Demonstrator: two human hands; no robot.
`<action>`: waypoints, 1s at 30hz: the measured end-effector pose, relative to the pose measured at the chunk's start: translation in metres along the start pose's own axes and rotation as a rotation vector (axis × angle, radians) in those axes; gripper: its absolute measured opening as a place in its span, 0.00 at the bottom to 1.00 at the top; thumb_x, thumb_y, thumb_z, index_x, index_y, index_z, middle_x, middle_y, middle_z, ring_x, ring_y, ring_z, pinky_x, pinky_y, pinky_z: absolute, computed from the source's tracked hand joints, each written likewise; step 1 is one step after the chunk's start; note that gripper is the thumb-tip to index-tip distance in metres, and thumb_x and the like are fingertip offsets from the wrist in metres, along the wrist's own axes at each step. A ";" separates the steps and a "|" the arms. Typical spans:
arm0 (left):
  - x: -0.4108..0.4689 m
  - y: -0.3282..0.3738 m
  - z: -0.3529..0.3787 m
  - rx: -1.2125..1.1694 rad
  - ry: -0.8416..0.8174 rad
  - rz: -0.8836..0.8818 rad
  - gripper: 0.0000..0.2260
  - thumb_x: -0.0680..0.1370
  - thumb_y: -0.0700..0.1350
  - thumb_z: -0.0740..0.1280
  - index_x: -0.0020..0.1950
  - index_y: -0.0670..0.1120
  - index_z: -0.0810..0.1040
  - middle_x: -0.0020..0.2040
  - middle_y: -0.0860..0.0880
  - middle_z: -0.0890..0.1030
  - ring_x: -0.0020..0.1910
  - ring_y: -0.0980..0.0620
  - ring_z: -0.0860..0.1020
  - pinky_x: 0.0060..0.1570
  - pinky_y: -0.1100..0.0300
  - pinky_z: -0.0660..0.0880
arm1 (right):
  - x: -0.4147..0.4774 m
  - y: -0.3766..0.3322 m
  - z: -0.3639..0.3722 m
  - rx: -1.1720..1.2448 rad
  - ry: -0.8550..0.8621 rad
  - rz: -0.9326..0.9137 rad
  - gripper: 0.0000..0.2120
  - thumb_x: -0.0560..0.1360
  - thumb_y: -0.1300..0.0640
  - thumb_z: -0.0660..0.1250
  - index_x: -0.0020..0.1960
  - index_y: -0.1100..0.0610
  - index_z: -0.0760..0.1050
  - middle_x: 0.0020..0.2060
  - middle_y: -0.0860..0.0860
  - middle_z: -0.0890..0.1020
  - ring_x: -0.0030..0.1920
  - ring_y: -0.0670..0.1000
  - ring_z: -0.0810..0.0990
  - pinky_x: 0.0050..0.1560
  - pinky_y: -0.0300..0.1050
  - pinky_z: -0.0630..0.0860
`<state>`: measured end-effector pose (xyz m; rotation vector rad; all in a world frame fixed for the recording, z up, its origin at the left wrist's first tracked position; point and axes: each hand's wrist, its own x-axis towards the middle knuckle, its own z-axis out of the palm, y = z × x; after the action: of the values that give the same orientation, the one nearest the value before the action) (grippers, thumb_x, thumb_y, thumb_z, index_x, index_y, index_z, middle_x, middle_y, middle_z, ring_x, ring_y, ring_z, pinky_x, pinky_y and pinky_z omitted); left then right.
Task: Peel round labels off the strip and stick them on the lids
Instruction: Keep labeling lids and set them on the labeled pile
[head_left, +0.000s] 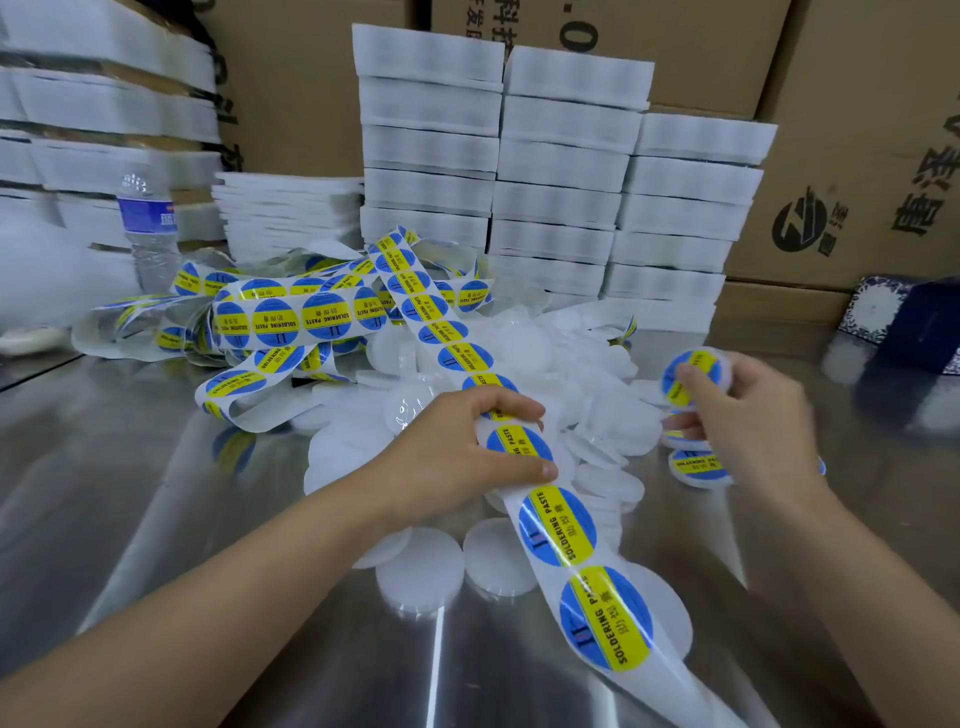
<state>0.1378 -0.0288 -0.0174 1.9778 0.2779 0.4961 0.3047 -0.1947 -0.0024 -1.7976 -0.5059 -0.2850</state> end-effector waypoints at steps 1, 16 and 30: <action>0.000 0.000 -0.001 -0.003 0.011 0.001 0.16 0.66 0.46 0.79 0.50 0.56 0.80 0.50 0.60 0.82 0.42 0.69 0.79 0.39 0.77 0.70 | 0.005 0.003 -0.006 -0.122 0.058 -0.042 0.12 0.75 0.57 0.66 0.57 0.59 0.77 0.35 0.53 0.80 0.26 0.38 0.79 0.36 0.31 0.75; 0.006 0.003 -0.013 -0.270 0.097 -0.062 0.07 0.71 0.39 0.74 0.46 0.49 0.83 0.38 0.54 0.85 0.32 0.56 0.82 0.26 0.67 0.74 | 0.031 0.030 -0.034 -0.930 0.066 0.127 0.13 0.74 0.51 0.65 0.58 0.49 0.78 0.60 0.58 0.76 0.60 0.61 0.71 0.57 0.51 0.63; 0.012 -0.001 -0.017 -0.291 0.206 -0.100 0.06 0.72 0.38 0.73 0.45 0.48 0.83 0.40 0.48 0.86 0.33 0.55 0.83 0.25 0.66 0.74 | -0.072 -0.036 0.018 0.180 -0.798 -0.221 0.10 0.68 0.50 0.74 0.49 0.43 0.79 0.35 0.49 0.83 0.35 0.51 0.80 0.42 0.41 0.76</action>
<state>0.1405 -0.0099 -0.0096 1.6248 0.4083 0.6393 0.2234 -0.1834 -0.0082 -1.6303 -1.2506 0.3455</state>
